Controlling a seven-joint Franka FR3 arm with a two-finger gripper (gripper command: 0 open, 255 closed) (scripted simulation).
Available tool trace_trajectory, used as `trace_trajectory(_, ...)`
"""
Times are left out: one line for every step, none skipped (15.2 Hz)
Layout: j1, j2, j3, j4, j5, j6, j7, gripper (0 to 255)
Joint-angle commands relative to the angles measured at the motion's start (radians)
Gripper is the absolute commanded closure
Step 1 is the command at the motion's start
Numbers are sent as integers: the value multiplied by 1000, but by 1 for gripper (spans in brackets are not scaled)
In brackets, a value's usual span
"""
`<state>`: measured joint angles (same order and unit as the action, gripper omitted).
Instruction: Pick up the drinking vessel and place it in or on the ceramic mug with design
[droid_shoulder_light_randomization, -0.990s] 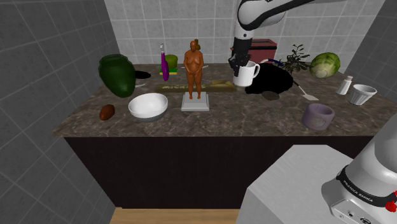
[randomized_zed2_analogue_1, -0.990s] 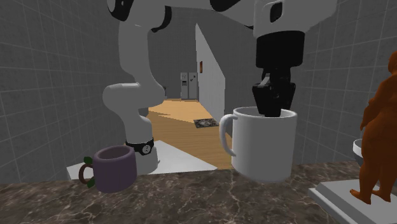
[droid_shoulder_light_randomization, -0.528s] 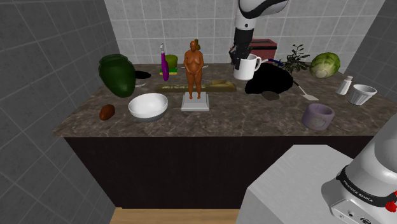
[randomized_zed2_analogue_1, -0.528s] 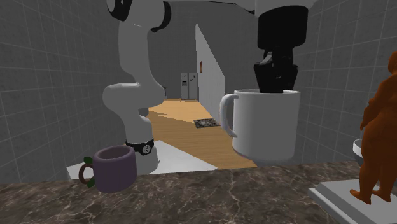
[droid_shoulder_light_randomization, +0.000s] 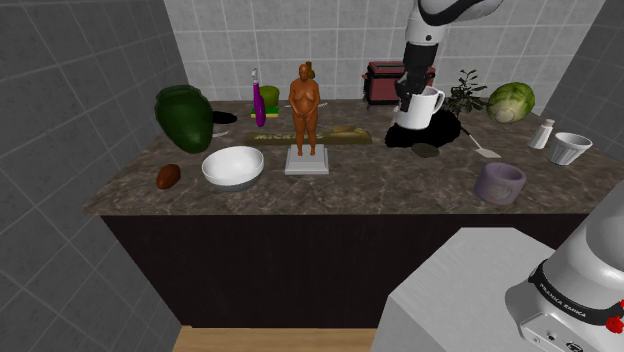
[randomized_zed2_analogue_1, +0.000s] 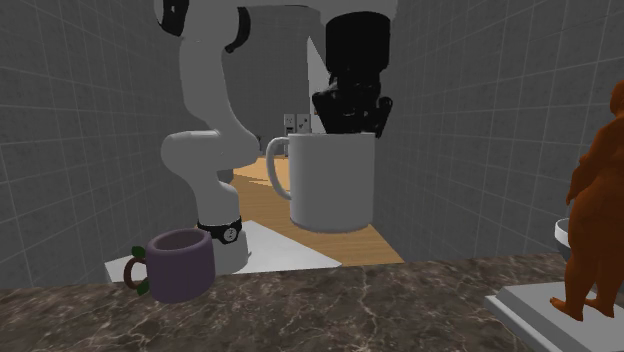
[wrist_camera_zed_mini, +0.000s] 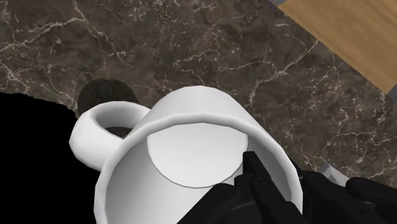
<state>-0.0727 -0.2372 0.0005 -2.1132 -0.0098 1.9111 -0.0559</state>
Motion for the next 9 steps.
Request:
trace_trajectory(-9, -71, -14, -68, -3, -3, -22, 255)
trace_trajectory(-14, -106, -22, -99, -6, -6, -34, 255)
trace_trajectory(-20, -141, -31, -130, -9, -11, -46, 255)
trace_trajectory(-25, -176, -39, -159, -14, -17, -58, 255)
trace_trajectory(-31, -211, -49, -187, -19, -23, -71, 255)
trace_trajectory(-38, -246, -58, -214, -24, -31, -83, 255)
trace_trajectory(-45, -281, -67, -240, -30, -40, -96, 255)
trace_trajectory(-52, -316, -77, -265, -37, -49, -109, 255)
trace_trajectory(-59, -350, -88, -288, -45, -60, -122, 255)
